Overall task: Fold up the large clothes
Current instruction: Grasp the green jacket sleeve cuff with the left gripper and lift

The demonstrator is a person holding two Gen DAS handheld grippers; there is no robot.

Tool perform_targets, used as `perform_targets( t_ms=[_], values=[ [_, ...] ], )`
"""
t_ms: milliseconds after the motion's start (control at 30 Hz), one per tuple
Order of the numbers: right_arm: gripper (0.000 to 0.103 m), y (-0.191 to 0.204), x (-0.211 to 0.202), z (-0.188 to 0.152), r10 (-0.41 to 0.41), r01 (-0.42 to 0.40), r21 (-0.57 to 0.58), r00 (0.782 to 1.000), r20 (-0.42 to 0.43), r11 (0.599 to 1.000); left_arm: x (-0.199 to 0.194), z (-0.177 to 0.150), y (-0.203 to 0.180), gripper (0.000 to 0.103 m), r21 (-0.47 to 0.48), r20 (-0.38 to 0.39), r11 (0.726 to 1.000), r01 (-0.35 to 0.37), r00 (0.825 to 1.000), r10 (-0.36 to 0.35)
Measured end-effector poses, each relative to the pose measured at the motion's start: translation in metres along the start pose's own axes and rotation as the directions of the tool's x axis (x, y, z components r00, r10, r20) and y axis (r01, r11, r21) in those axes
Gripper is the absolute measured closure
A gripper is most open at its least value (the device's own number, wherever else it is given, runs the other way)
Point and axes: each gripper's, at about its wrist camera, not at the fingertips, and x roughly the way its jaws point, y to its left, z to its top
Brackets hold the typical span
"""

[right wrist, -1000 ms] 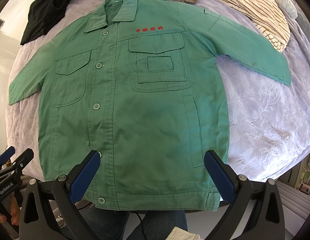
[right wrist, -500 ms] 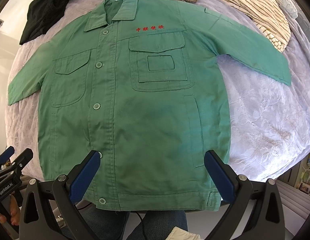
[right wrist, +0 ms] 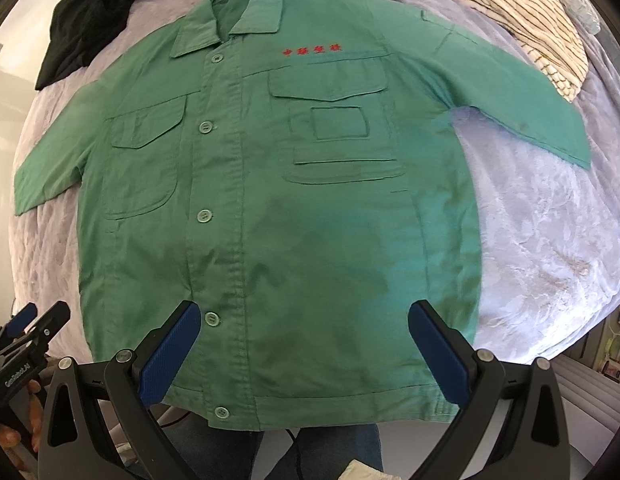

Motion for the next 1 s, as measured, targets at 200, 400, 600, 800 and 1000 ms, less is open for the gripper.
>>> perform_targets(
  t_ms=[200, 400, 600, 800, 1000],
  values=[
    [0.000, 0.038, 0.018, 0.005, 0.037, -0.037, -0.040, 0.999, -0.004, 0.999, 0.028, 0.014, 0.042, 0.000, -0.064, -0.015, 0.997, 0.046, 0.999, -0.047],
    [0.000, 0.087, 0.048, 0.012, 0.132, -0.133, -0.099, 0.991, -0.015, 0.986, 0.051, 0.051, 0.115, 0.000, -0.186, 0.090, 0.980, 0.074, 0.994, -0.058],
    [0.000, 0.142, 0.065, 0.015, 0.238, -0.219, -0.222, 0.969, 0.062, 0.950, 0.064, 0.099, 0.212, 0.000, -0.343, 0.309, 0.926, 0.157, 0.950, -0.047],
    [0.000, 0.185, 0.094, 0.022, 0.285, -0.271, -0.283, 0.959, 0.008, 0.920, 0.107, 0.139, 0.287, 0.000, -0.461, 0.388, 0.842, 0.280, 0.917, -0.092],
    [0.000, 0.196, 0.114, 0.022, 0.321, -0.328, -0.262, 0.944, -0.068, 0.908, 0.135, 0.163, 0.316, 0.006, -0.514, 0.423, 0.805, 0.295, 0.904, -0.061]
  ],
)
